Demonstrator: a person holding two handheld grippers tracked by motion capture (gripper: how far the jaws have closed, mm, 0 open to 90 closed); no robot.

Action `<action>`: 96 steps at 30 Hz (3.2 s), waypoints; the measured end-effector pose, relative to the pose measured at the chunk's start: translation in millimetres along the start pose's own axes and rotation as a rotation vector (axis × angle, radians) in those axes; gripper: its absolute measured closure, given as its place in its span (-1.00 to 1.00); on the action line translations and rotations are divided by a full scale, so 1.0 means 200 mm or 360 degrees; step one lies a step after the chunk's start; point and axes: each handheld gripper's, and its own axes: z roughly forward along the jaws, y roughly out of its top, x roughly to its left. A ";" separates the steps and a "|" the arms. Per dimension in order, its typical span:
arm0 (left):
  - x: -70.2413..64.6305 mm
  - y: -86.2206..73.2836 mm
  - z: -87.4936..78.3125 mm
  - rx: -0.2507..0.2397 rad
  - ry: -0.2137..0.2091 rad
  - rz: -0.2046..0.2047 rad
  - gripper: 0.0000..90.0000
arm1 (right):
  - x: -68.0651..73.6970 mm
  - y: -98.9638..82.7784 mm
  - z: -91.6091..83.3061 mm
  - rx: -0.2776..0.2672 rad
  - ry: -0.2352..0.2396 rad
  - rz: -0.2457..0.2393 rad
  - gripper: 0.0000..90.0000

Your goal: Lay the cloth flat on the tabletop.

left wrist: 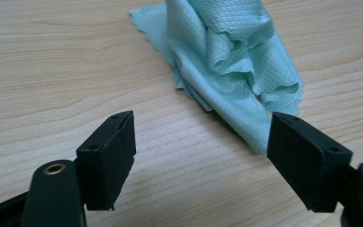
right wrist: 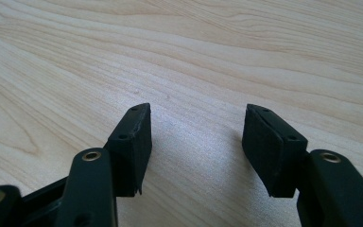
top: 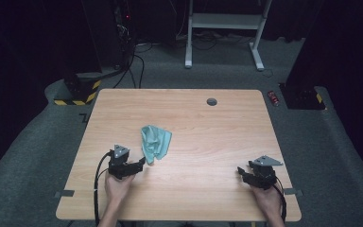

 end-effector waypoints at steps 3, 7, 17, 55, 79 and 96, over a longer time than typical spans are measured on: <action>-0.02 0.02 0.01 0.0006 -0.0010 0.0020 -0.45 | 0.00 0.00 0.00 0.0000 0.0000 0.0000 -0.04; -0.03 0.05 0.03 -0.0006 -0.0028 0.0015 -0.44 | 0.00 0.00 0.00 -0.0002 0.0001 -0.0002 -0.05; -0.05 0.12 0.14 0.0027 -0.0010 0.0001 -0.43 | 0.00 0.00 0.00 0.0001 0.0002 -0.0001 -0.05; -0.06 0.18 0.30 0.0126 -0.0026 0.0045 0.83 | 0.00 0.00 0.00 -0.0001 0.0002 -0.0007 -0.06; -0.44 0.19 0.34 0.0129 -0.0324 0.0281 0.87 | 0.00 0.00 0.00 0.0001 0.0003 -0.0004 -0.06; -0.71 0.18 0.39 0.0133 -0.0554 0.0446 0.87 | 0.00 0.00 0.00 0.0000 0.0003 -0.0006 -0.06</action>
